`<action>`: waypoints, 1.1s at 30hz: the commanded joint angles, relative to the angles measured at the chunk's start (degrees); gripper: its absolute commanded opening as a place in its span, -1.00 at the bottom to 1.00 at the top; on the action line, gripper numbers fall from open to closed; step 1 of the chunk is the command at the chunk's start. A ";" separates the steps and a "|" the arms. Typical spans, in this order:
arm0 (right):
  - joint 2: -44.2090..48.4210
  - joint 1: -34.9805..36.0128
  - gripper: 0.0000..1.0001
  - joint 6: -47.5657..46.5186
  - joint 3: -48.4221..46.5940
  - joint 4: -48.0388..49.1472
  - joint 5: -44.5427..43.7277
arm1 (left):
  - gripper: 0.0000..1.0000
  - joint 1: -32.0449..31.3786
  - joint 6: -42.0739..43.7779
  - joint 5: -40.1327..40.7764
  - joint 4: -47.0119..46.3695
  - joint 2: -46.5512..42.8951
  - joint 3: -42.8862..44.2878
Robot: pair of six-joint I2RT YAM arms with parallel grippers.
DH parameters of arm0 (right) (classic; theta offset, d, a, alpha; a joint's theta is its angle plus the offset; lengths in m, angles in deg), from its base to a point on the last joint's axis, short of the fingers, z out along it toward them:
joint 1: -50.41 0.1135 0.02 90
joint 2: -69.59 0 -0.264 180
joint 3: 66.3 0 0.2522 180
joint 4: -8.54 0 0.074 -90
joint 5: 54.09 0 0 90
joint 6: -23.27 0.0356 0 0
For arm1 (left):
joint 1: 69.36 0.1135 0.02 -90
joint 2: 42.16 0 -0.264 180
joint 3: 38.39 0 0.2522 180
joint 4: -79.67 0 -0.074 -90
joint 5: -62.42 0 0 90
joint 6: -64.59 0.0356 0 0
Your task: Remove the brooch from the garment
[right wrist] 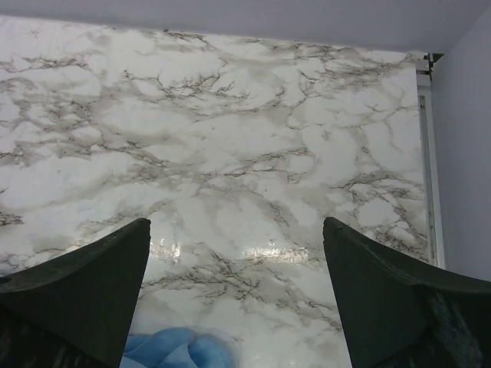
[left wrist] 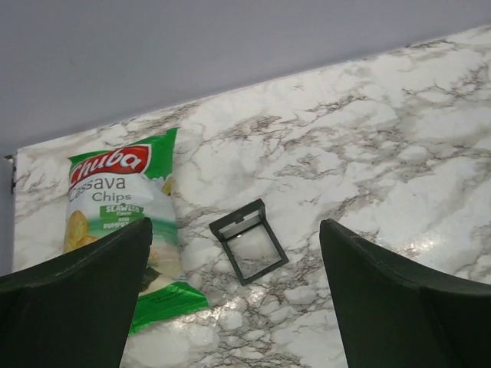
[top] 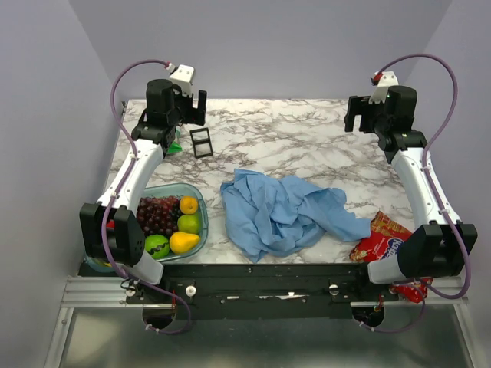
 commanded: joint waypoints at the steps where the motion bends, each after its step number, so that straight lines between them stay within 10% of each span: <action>1: 0.46 0.12 1.00 -4.42 -0.05 -1.19 -1.12 | 0.92 -0.54 3.02 -16.99 5.52 -2.09 2.25; 9: 3.26 0.12 1.00 -20.57 4.51 -3.04 12.15 | 0.86 -3.88 18.39 -27.94 23.35 -4.90 -5.74; 23: -6.66 0.12 0.96 -34.83 1.71 -21.04 24.10 | 0.66 -2.31 29.21 -16.34 29.61 -6.92 -22.18; 33: -12.64 0.12 0.93 -44.67 -0.84 -35.46 32.45 | 0.66 -5.54 23.52 -26.88 28.03 6.24 -2.79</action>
